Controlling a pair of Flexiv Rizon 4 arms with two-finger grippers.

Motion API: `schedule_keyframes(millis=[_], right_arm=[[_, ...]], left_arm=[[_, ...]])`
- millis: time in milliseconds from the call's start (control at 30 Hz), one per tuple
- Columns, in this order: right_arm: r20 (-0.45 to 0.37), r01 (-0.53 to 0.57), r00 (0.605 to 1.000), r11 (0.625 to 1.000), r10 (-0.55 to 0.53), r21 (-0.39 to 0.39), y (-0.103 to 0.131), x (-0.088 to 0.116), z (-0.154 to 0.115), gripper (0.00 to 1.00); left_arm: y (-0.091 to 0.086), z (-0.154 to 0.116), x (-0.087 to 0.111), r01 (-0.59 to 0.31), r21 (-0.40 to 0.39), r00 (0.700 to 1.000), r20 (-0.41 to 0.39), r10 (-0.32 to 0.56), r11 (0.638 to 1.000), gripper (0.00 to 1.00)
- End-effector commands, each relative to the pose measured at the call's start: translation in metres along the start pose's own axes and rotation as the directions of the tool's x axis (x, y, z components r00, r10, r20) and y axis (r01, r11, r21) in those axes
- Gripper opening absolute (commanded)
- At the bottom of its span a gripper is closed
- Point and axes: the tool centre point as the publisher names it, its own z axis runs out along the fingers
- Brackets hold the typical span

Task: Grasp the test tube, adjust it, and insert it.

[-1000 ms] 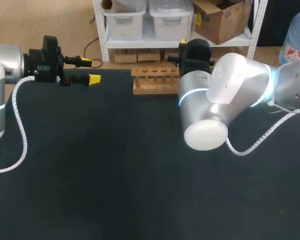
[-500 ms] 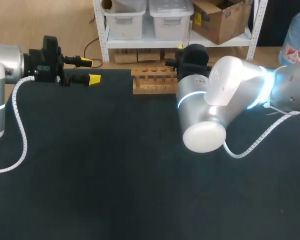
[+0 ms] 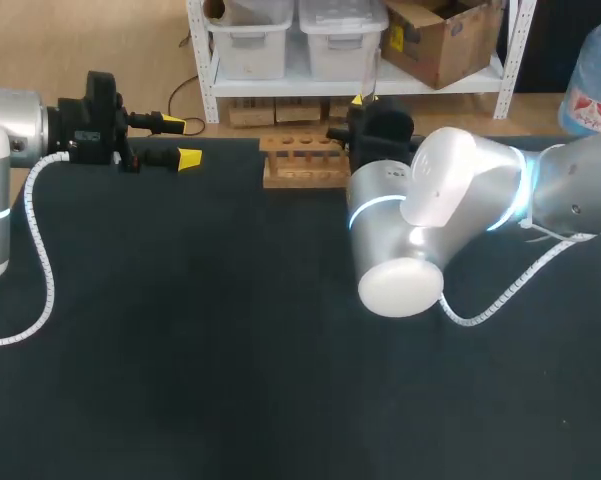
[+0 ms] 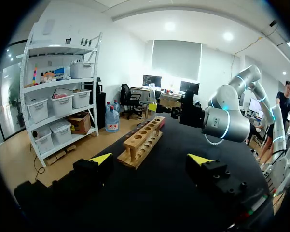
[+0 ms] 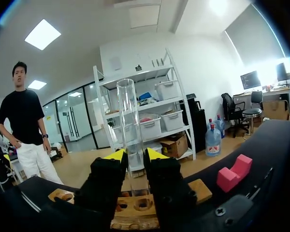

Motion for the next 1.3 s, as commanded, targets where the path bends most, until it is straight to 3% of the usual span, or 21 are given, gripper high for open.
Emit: schedule_keyframes(millis=[33, 733, 800, 900, 1000, 1133, 1167, 1200, 1233, 1300], right_arm=[[0.007, -0.007, 1.000, 0.998, 0.008, -0.068, -0.0001, 0.0041, -0.0031, 0.00], [-0.015, 0.002, 1.000, 0.998, -0.004, -0.069, -0.0065, 0.0123, -0.0007, 0.00], [-0.019, 0.002, 1.000, 0.997, -0.003, -0.075, -0.0065, 0.0123, -0.0009, 0.36], [-0.021, 0.001, 1.000, 0.997, -0.003, -0.078, -0.0064, 0.0123, -0.0015, 0.35], [-0.024, 0.000, 1.000, 0.997, -0.002, -0.082, -0.0062, 0.0119, -0.0020, 0.46], [-0.023, 0.002, 1.000, 0.996, -0.004, -0.087, -0.0053, 0.0102, -0.0027, 0.50], [-0.022, 0.002, 1.000, 0.996, -0.004, -0.086, -0.0053, 0.0097, -0.0029, 0.73], [-0.022, 0.003, 1.000, 0.996, -0.005, -0.087, -0.0053, 0.0093, -0.0030, 0.90], [-0.021, 0.003, 1.000, 0.996, -0.005, -0.088, -0.0054, 0.0090, -0.0031, 1.00], [-0.021, 0.003, 1.000, 0.996, -0.005, -0.090, -0.0054, 0.0081, -0.0034, 1.00]], left_arm=[[-0.0009, 0.0001, 0.0015, -0.003, -0.003, 1.000, 0.005, 0.003, 1.000, 1.00], [-0.0009, 0.0001, 0.0015, -0.003, -0.003, 1.000, 0.005, 0.003, 1.000, 1.00], [-0.0009, 0.0001, 0.0015, -0.003, -0.003, 1.000, 0.005, 0.003, 1.000, 1.00], [-0.0009, 0.0001, 0.0015, -0.003, -0.003, 1.000, 0.005, 0.003, 1.000, 1.00], [-0.0009, 0.0001, 0.0015, -0.003, -0.003, 1.000, 0.005, 0.003, 1.000, 1.00], [-0.0009, 0.0001, 0.0015, -0.003, -0.003, 1.000, 0.005, 0.003, 1.000, 1.00], [-0.0009, 0.0001, 0.0015, -0.003, -0.003, 1.000, 0.005, 0.003, 1.000, 1.00], [-0.0009, 0.0001, 0.0015, -0.003, -0.003, 1.000, 0.005, 0.003, 1.000, 1.00], [-0.0009, 0.0001, 0.0015, -0.003, -0.003, 1.000, 0.005, 0.003, 1.000, 1.00], [-0.0009, 0.0001, 0.0015, -0.003, -0.003, 1.000, 0.005, 0.003, 1.000, 1.00]])
